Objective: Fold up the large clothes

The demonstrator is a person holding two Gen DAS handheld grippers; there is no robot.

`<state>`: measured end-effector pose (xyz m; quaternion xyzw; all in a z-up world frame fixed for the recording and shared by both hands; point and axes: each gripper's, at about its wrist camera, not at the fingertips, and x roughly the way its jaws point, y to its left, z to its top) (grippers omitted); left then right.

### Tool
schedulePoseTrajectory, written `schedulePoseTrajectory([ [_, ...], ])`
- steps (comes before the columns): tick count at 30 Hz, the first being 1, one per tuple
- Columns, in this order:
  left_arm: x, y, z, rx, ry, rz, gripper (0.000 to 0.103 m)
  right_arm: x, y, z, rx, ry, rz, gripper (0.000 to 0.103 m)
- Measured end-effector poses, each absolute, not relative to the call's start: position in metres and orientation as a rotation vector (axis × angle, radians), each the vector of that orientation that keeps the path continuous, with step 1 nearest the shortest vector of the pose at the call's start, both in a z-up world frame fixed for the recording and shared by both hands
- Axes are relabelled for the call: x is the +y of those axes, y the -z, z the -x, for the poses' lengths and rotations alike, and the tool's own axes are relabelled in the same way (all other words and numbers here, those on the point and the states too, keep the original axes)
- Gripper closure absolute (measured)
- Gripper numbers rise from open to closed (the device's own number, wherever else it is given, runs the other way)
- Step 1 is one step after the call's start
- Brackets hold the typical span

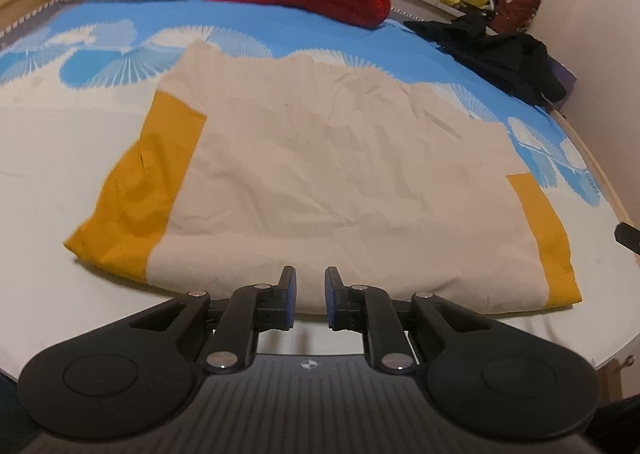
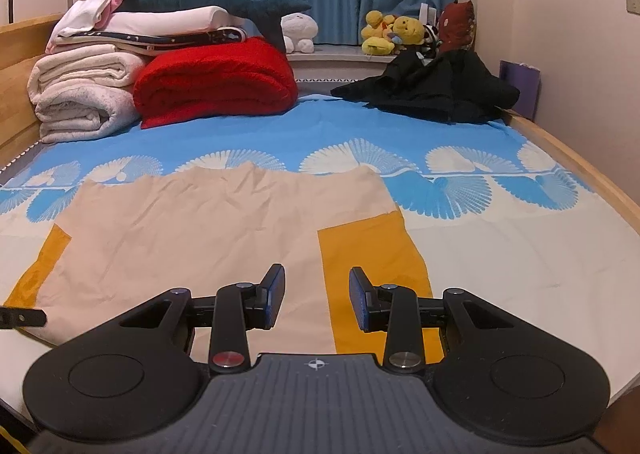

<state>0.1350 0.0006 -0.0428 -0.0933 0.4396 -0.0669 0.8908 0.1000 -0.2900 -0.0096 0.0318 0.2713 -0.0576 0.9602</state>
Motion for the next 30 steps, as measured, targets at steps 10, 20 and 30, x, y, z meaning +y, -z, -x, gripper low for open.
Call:
schedulePoseTrajectory([
  [10,0.065,0.093,-0.152,1.028,-0.031,0.617,0.054,-0.293,0.006,-0.101,0.55,0.085,-0.076,0.066],
  [20,0.116,0.124,-0.143,0.938,-0.163,0.909,0.04,-0.288,0.013,-0.112,0.573,0.053,-0.059,0.066],
  [30,0.129,0.143,-0.161,0.731,-0.172,1.008,0.038,-0.261,0.015,-0.122,0.575,-0.002,-0.053,0.066],
])
